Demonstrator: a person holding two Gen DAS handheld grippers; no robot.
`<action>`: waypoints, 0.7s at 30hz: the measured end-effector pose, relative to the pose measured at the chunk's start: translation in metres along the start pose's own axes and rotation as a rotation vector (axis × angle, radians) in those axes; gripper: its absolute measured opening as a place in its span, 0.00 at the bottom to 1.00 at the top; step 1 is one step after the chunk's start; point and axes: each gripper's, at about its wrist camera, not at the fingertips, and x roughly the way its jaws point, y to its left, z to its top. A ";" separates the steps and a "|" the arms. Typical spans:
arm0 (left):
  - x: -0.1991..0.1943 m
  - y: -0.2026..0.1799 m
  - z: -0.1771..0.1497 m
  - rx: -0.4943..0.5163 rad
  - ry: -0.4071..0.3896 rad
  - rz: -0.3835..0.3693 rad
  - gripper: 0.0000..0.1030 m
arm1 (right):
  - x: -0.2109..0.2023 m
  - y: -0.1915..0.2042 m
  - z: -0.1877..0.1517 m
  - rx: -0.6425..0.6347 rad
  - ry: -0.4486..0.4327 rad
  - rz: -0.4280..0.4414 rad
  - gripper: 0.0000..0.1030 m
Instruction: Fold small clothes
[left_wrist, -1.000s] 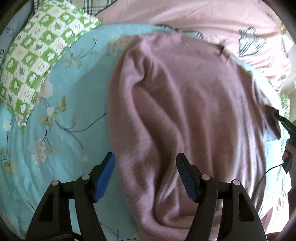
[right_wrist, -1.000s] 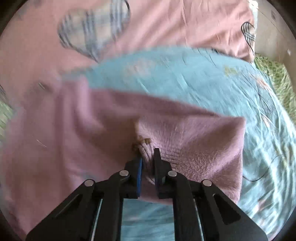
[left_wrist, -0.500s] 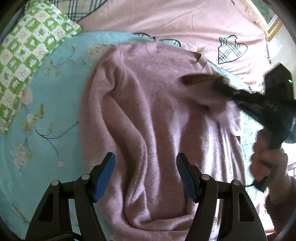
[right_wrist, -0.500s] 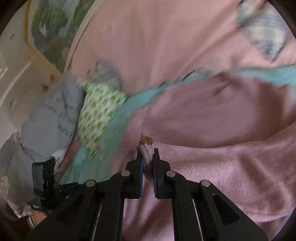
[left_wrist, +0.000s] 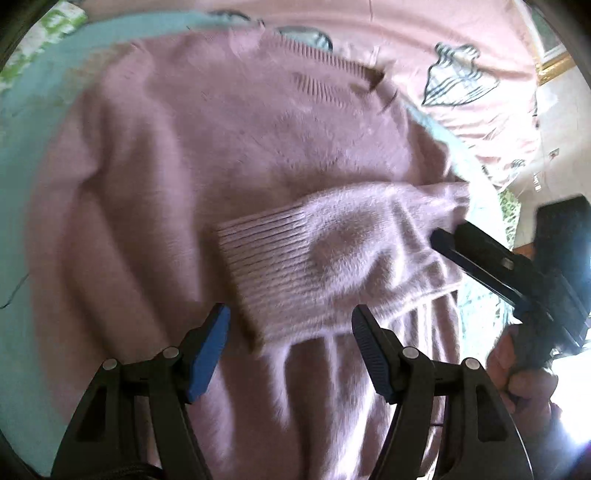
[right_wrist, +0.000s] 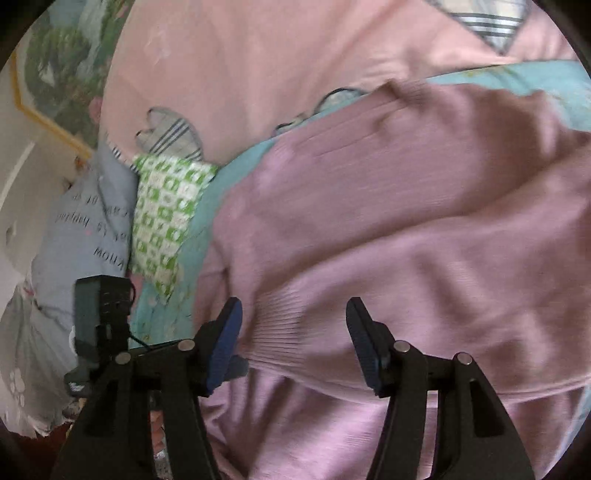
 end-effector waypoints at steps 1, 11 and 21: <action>0.007 -0.002 0.003 -0.003 0.008 0.007 0.65 | -0.004 -0.006 0.000 0.010 -0.004 -0.014 0.58; 0.017 -0.015 0.020 0.028 -0.130 0.001 0.07 | -0.028 -0.063 -0.012 0.138 -0.049 -0.087 0.58; -0.072 0.050 0.015 -0.019 -0.323 0.154 0.06 | -0.060 -0.080 -0.012 0.150 -0.116 -0.160 0.58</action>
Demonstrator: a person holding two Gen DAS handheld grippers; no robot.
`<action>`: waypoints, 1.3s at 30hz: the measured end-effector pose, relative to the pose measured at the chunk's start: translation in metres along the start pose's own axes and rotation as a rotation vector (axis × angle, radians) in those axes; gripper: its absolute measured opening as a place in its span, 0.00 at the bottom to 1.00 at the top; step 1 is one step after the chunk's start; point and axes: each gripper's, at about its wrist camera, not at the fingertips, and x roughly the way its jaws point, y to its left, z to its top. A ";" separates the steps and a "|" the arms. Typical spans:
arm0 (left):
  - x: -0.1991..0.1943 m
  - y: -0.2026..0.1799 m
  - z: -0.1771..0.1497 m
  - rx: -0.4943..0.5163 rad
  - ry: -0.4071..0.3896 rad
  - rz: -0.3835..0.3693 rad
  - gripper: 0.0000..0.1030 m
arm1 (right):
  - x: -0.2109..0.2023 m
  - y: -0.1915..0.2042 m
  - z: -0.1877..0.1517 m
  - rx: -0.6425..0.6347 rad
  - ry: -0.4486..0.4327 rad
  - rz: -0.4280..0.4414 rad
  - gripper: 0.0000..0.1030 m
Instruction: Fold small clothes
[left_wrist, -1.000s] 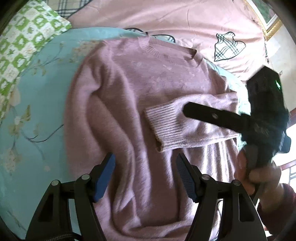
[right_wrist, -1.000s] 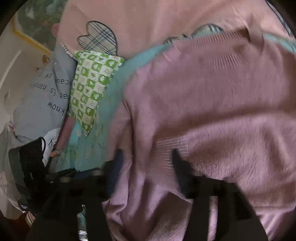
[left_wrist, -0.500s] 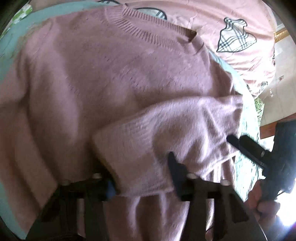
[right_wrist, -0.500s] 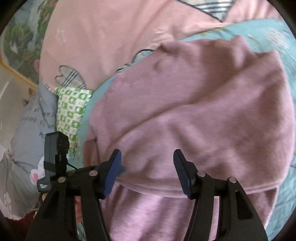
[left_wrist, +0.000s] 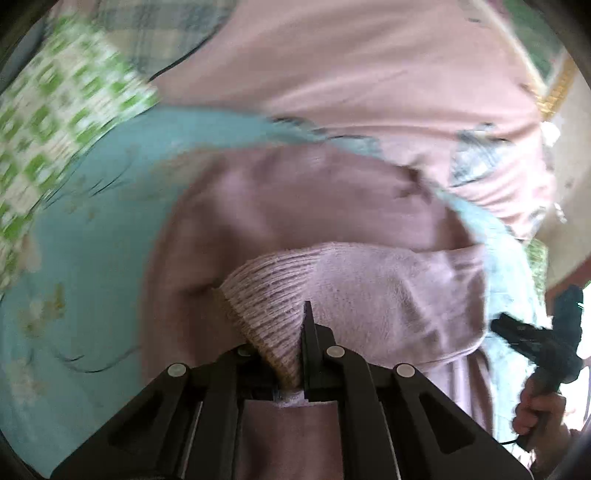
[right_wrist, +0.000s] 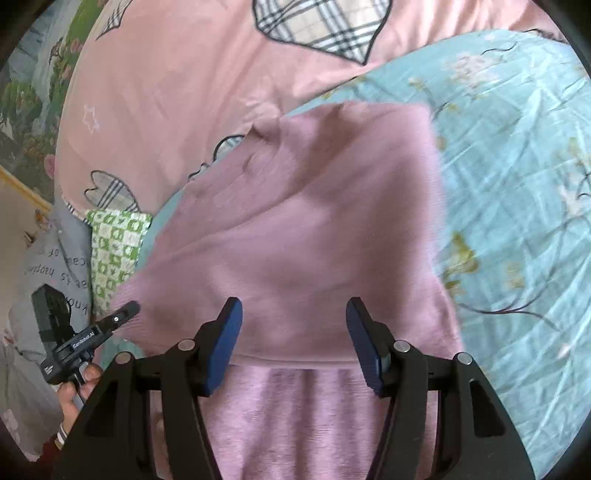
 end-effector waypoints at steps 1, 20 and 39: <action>0.000 0.008 0.000 -0.008 0.001 0.010 0.06 | 0.000 -0.003 0.001 0.005 -0.005 -0.012 0.58; 0.000 -0.025 -0.009 0.035 0.023 -0.023 0.06 | 0.039 -0.054 0.084 -0.023 -0.066 -0.106 0.07; 0.049 -0.031 -0.015 0.089 0.111 0.037 0.21 | 0.005 -0.110 0.101 -0.004 -0.102 -0.304 0.25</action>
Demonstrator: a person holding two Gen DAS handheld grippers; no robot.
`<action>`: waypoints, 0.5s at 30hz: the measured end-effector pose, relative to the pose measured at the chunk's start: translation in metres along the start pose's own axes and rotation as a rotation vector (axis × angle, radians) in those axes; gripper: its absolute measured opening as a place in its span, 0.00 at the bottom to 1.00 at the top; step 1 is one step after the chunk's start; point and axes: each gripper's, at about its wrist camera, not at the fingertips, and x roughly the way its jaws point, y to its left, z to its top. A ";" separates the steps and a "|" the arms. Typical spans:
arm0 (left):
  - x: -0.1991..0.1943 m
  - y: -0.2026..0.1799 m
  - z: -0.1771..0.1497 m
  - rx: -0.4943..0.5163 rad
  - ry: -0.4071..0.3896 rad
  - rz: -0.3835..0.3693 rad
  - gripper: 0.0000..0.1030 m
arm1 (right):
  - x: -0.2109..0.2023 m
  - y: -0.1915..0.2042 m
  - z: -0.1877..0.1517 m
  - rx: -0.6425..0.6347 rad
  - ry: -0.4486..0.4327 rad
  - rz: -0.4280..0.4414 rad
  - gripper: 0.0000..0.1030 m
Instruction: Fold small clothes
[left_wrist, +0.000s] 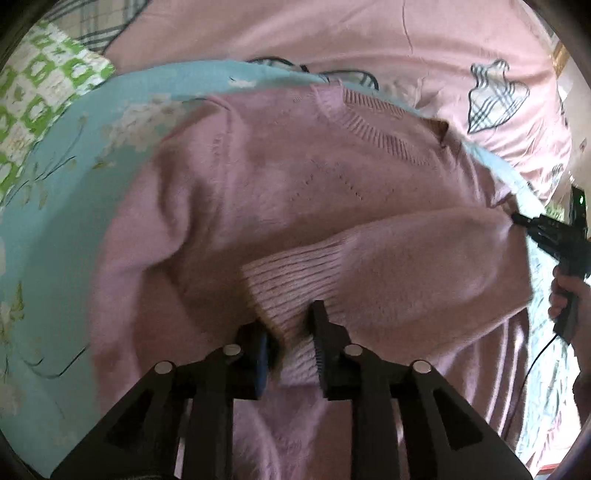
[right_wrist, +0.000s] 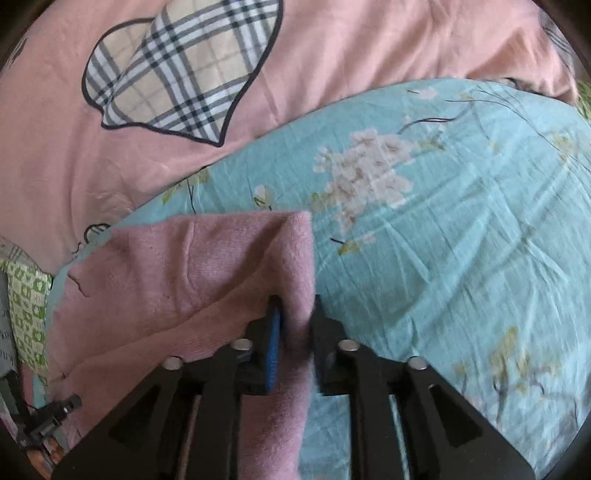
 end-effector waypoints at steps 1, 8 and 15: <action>-0.012 0.003 -0.003 -0.003 -0.013 -0.004 0.20 | -0.006 0.001 -0.002 0.006 0.001 -0.002 0.31; -0.076 0.036 -0.033 -0.055 -0.072 0.005 0.24 | -0.070 0.038 -0.049 -0.056 -0.059 0.077 0.49; -0.104 0.082 -0.071 -0.170 -0.059 0.009 0.33 | -0.095 0.127 -0.154 -0.288 0.115 0.416 0.49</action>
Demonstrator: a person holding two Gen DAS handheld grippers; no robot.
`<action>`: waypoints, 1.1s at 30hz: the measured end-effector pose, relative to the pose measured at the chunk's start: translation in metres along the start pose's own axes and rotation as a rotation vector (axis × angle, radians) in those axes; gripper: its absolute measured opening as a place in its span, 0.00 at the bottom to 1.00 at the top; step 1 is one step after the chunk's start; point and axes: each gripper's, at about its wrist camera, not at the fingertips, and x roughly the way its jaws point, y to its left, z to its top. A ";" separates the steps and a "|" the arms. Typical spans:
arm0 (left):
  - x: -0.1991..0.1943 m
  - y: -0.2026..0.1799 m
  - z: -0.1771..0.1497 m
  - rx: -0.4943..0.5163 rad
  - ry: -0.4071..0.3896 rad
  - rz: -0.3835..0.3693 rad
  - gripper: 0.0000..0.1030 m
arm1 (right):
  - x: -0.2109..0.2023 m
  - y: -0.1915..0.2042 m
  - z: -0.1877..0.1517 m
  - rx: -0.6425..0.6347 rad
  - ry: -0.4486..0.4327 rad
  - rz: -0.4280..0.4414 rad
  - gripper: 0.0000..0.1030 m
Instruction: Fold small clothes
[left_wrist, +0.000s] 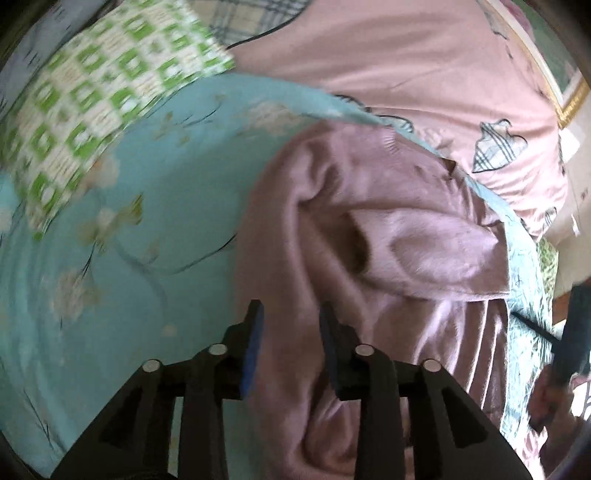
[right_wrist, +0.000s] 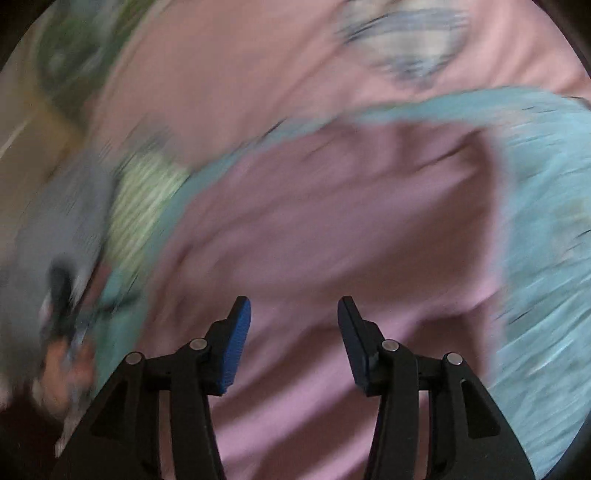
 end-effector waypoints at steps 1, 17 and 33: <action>0.000 0.008 -0.003 -0.017 0.010 0.000 0.33 | 0.008 0.015 -0.013 -0.025 0.046 0.049 0.49; 0.018 0.014 -0.024 -0.074 0.112 -0.041 0.45 | 0.032 0.150 -0.095 -0.410 0.301 0.209 0.58; 0.027 0.002 0.004 -0.030 0.082 0.023 0.35 | 0.044 0.132 -0.031 -0.310 0.214 0.171 0.09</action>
